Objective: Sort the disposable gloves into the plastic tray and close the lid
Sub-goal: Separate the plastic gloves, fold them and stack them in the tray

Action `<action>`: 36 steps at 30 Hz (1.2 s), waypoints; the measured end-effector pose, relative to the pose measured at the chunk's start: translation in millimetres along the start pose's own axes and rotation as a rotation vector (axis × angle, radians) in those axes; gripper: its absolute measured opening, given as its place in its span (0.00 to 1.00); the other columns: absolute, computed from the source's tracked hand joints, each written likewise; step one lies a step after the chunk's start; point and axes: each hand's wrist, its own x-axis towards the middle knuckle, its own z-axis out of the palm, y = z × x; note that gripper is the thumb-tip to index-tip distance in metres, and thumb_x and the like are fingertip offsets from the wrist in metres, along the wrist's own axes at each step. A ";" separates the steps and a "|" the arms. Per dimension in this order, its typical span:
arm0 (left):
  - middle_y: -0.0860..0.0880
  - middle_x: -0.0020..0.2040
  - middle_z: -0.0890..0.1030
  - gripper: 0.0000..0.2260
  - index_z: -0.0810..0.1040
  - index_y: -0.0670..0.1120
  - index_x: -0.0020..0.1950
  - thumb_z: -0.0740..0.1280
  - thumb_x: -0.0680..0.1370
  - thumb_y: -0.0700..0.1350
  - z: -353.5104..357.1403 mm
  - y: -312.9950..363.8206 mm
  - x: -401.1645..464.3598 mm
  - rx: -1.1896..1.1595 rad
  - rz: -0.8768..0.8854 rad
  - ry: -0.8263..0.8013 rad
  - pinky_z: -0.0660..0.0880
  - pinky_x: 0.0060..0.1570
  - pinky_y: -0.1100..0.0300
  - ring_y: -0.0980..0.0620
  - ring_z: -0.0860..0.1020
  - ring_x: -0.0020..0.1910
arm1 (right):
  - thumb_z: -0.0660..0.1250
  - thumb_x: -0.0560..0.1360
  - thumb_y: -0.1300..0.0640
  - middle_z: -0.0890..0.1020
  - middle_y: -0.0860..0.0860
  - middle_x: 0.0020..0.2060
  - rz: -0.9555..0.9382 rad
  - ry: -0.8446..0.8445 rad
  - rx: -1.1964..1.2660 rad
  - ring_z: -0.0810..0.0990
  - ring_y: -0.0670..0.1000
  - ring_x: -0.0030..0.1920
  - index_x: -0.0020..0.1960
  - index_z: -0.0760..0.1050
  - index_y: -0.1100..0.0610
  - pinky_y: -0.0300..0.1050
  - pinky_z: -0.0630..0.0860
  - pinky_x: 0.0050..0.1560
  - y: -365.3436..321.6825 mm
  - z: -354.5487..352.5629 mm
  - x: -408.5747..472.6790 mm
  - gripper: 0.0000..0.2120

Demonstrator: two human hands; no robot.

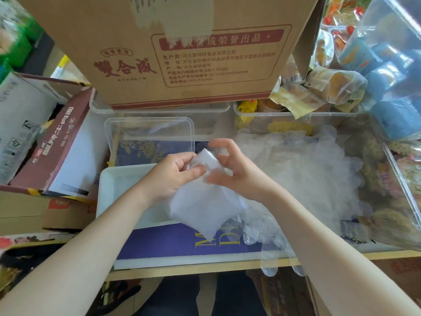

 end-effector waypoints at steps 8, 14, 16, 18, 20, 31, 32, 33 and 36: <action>0.53 0.30 0.73 0.18 0.72 0.44 0.36 0.68 0.72 0.58 -47.8 -42.6 -32.9 0.258 -0.049 0.535 0.66 0.35 0.58 0.55 0.70 0.31 | 0.65 0.75 0.59 0.70 0.49 0.27 0.124 -0.007 -0.265 0.68 0.49 0.29 0.38 0.71 0.63 0.42 0.65 0.33 -10.9 52.7 50.3 0.10; 0.49 0.37 0.76 0.14 0.70 0.45 0.42 0.60 0.79 0.55 -71.0 -72.3 -58.3 0.800 -0.311 0.569 0.67 0.33 0.57 0.44 0.76 0.39 | 0.55 0.79 0.57 0.72 0.51 0.40 0.086 -0.016 -0.744 0.69 0.55 0.41 0.46 0.69 0.51 0.47 0.69 0.39 2.9 112.6 82.0 0.06; 0.46 0.47 0.79 0.14 0.69 0.44 0.58 0.62 0.78 0.52 -78.5 -77.1 -63.0 0.810 -0.365 0.598 0.71 0.40 0.54 0.42 0.78 0.47 | 0.53 0.79 0.58 0.71 0.51 0.41 0.066 -0.036 -0.833 0.69 0.55 0.40 0.47 0.66 0.50 0.44 0.67 0.35 9.5 128.9 89.6 0.06; 0.44 0.46 0.79 0.17 0.65 0.44 0.62 0.64 0.78 0.50 -83.1 -82.9 -67.6 0.812 -0.381 0.626 0.70 0.38 0.55 0.42 0.78 0.45 | 0.52 0.81 0.58 0.74 0.53 0.42 0.055 -0.054 -0.871 0.71 0.55 0.40 0.52 0.68 0.52 0.44 0.66 0.37 18.8 140.5 96.3 0.06; 0.46 0.41 0.77 0.13 0.64 0.45 0.61 0.61 0.80 0.47 -83.8 -87.2 -71.7 0.992 -0.404 0.572 0.68 0.34 0.56 0.42 0.78 0.41 | 0.52 0.80 0.57 0.77 0.54 0.47 0.095 -0.087 -0.883 0.75 0.57 0.44 0.56 0.67 0.55 0.45 0.66 0.38 30.4 148.1 100.5 0.08; 0.42 0.55 0.82 0.22 0.84 0.40 0.47 0.79 0.56 0.48 -97.9 -116.8 -54.3 1.599 0.013 0.140 0.75 0.56 0.52 0.45 0.81 0.54 | 0.76 0.65 0.56 0.81 0.55 0.46 -0.011 0.043 -1.065 0.80 0.59 0.45 0.52 0.77 0.60 0.47 0.75 0.42 49.6 159.2 97.3 0.19; 0.42 0.55 0.82 0.27 0.84 0.40 0.47 0.81 0.52 0.51 -101.4 -116.4 -51.9 1.612 -0.054 0.090 0.76 0.55 0.54 0.46 0.81 0.53 | 0.79 0.58 0.57 0.81 0.55 0.45 -0.025 0.035 -1.116 0.80 0.58 0.44 0.51 0.78 0.59 0.46 0.76 0.42 50.1 157.4 91.9 0.23; 0.41 0.55 0.82 0.29 0.84 0.40 0.46 0.81 0.50 0.52 -103.9 -115.5 -49.4 1.620 -0.094 0.052 0.75 0.56 0.55 0.46 0.81 0.52 | 0.80 0.54 0.56 0.81 0.56 0.48 -0.053 0.010 -1.158 0.81 0.58 0.46 0.52 0.78 0.59 0.47 0.77 0.45 51.1 154.8 85.6 0.27; 0.39 0.57 0.80 0.25 0.85 0.40 0.44 0.80 0.52 0.52 -104.2 -115.3 -47.5 1.669 -0.095 -0.016 0.68 0.60 0.52 0.44 0.81 0.53 | 0.81 0.50 0.48 0.79 0.57 0.59 -0.206 -0.165 -1.248 0.80 0.58 0.55 0.59 0.78 0.54 0.49 0.77 0.53 53.9 142.8 66.8 0.39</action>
